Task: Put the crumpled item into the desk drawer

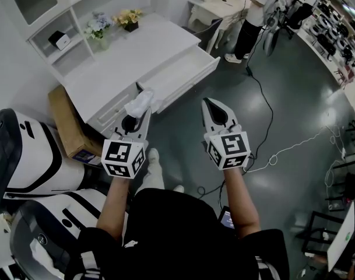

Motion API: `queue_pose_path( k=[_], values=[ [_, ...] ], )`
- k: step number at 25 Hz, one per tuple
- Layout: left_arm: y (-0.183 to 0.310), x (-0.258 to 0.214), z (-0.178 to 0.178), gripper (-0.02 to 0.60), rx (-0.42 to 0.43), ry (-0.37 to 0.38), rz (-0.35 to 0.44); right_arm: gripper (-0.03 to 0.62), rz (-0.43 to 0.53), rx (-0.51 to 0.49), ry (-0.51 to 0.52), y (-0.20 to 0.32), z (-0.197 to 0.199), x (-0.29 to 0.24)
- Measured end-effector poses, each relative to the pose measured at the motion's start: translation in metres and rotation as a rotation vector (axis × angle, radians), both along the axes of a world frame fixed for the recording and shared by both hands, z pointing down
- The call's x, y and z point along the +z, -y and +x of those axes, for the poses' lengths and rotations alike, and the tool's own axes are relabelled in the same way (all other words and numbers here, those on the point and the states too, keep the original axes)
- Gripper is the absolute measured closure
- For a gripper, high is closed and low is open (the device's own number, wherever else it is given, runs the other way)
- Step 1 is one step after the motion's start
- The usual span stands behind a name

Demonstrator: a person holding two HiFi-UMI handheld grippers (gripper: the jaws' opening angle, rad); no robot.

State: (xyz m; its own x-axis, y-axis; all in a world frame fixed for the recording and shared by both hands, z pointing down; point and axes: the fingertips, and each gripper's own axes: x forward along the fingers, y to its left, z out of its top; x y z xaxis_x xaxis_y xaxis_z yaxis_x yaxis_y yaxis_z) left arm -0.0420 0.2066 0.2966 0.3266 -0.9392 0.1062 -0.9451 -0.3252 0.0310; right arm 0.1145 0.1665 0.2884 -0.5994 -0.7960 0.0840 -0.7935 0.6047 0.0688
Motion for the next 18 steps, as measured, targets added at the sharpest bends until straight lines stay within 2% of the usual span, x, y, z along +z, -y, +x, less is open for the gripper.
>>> queue_pose_path(
  k=[4, 10, 18],
  values=[
    [0.025, 0.005, -0.008, 0.525, 0.011, -0.001, -0.01, 0.599, -0.011, 0.007, 0.01, 0.024, -0.007, 0.004],
    [0.067, 0.009, -0.021, 0.525, 0.02, -0.051, -0.031, 0.599, -0.018, 0.03, 0.007, 0.065, -0.011, 0.008],
    [0.127, 0.011, -0.035, 0.525, 0.016, -0.049, -0.05, 0.599, -0.051, 0.029, 0.016, 0.126, -0.025, 0.014]
  ],
)
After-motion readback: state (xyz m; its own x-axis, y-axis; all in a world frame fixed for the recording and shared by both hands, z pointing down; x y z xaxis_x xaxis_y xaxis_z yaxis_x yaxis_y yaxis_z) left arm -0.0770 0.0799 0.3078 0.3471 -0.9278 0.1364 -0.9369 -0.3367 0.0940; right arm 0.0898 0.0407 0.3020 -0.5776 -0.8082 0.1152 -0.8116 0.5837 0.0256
